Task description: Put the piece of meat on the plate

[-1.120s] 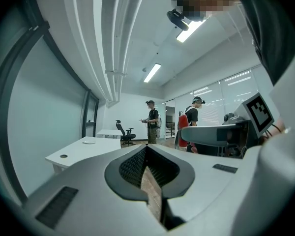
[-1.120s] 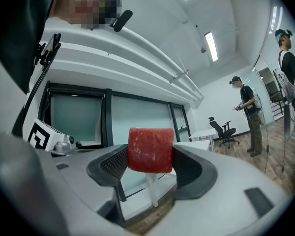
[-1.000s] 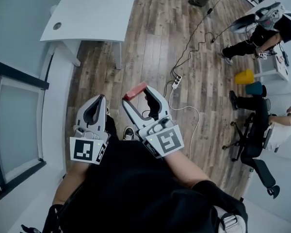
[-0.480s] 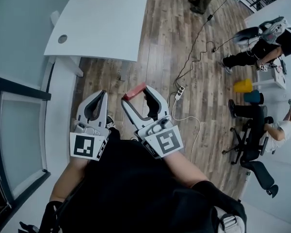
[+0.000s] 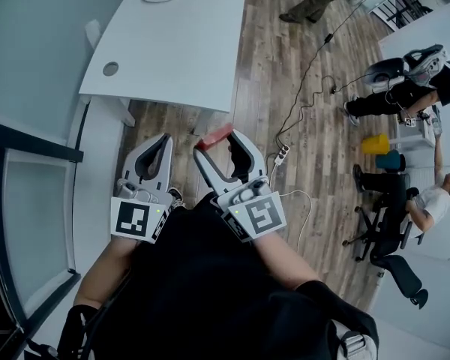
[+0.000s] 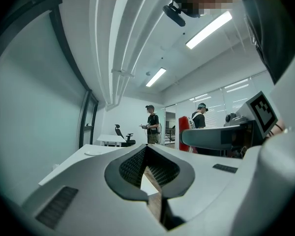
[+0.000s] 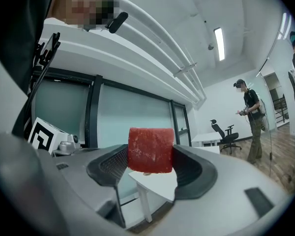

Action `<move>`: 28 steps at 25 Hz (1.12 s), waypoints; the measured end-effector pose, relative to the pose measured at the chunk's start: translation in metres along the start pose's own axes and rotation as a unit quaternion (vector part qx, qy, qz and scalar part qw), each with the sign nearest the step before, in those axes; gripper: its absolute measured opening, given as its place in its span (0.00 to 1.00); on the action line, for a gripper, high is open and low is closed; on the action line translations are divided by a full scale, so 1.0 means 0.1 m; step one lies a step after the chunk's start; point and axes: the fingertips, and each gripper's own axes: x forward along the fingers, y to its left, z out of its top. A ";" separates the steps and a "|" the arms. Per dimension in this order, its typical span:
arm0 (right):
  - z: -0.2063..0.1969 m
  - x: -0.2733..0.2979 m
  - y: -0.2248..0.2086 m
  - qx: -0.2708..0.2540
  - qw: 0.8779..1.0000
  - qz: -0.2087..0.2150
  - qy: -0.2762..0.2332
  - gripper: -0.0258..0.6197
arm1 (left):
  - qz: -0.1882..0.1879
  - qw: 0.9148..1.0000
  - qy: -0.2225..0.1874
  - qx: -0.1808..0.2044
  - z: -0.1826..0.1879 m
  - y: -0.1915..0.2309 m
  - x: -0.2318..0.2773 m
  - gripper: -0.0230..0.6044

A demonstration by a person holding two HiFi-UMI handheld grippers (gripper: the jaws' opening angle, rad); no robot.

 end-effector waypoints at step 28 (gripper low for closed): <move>-0.11 1.13 -0.86 0.017 0.999 0.041 0.024 0.48 | 0.041 0.999 0.027 -0.001 -0.16 0.71 1.10 0.02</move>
